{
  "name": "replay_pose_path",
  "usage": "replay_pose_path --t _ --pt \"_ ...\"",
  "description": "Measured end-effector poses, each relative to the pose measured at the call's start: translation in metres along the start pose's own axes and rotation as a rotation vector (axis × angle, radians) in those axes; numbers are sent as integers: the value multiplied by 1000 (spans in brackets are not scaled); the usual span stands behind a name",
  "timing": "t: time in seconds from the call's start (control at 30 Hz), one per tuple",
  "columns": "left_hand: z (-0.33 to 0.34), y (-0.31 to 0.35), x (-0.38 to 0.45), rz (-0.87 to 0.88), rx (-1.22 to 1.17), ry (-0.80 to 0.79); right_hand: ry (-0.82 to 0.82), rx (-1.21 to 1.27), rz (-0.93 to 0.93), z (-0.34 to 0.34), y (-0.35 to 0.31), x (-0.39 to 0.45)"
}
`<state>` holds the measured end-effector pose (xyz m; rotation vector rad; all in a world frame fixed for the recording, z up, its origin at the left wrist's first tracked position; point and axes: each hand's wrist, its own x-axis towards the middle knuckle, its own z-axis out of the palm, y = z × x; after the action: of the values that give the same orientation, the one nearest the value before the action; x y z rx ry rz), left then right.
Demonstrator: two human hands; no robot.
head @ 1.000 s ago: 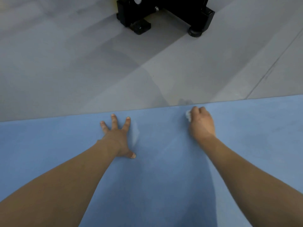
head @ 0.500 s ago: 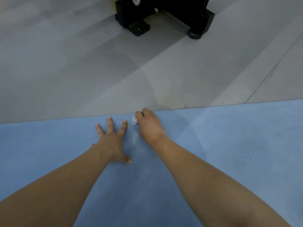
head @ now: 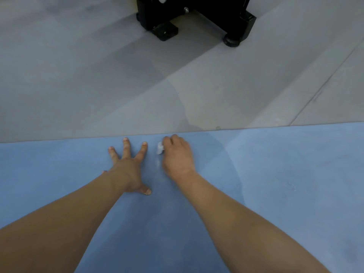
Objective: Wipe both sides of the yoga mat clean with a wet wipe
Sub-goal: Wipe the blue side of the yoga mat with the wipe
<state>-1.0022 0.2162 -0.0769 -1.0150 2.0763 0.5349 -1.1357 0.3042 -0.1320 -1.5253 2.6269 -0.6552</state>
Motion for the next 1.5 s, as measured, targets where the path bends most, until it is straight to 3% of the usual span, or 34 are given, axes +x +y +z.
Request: replay_pose_path --t 0.07,0.17,0.37,0.5,0.7,0.77,0.83,0.9,1.03,1.17,1.23,1.37,1.5 --pt "0 0 0 -8 -3 -1 -65 -43 -59 0 -8 -1" --pt "-2 -1 -1 -9 7 3 -37 -102 -138 -15 37 0" --pt "-3 0 -2 0 15 17 121 -232 274 -86 196 -17" --pt "-5 4 -5 -8 15 20 171 -76 471 -77 183 -14" --pt "-7 6 -7 -28 48 34 100 2 106 -17 42 -30" --pt "-6 6 -7 -42 76 41 64 4 -16 -14 26 -34" --pt "-5 6 -7 -40 74 47 38 -51 -88 -24 51 -32" --pt "-5 6 -6 -33 63 52 68 -124 -9 -45 100 -31" --pt "-3 6 -3 -52 135 75 107 -223 346 -102 207 -51" --pt "0 9 -2 -54 149 101 60 -149 528 -105 200 -47" --pt "2 11 -3 -33 172 127 31 -44 487 -86 156 -48" --pt "23 21 -12 160 160 185 -15 61 188 -46 67 -80" --pt "61 43 -37 230 130 192 -37 64 -9 -64 81 -83"
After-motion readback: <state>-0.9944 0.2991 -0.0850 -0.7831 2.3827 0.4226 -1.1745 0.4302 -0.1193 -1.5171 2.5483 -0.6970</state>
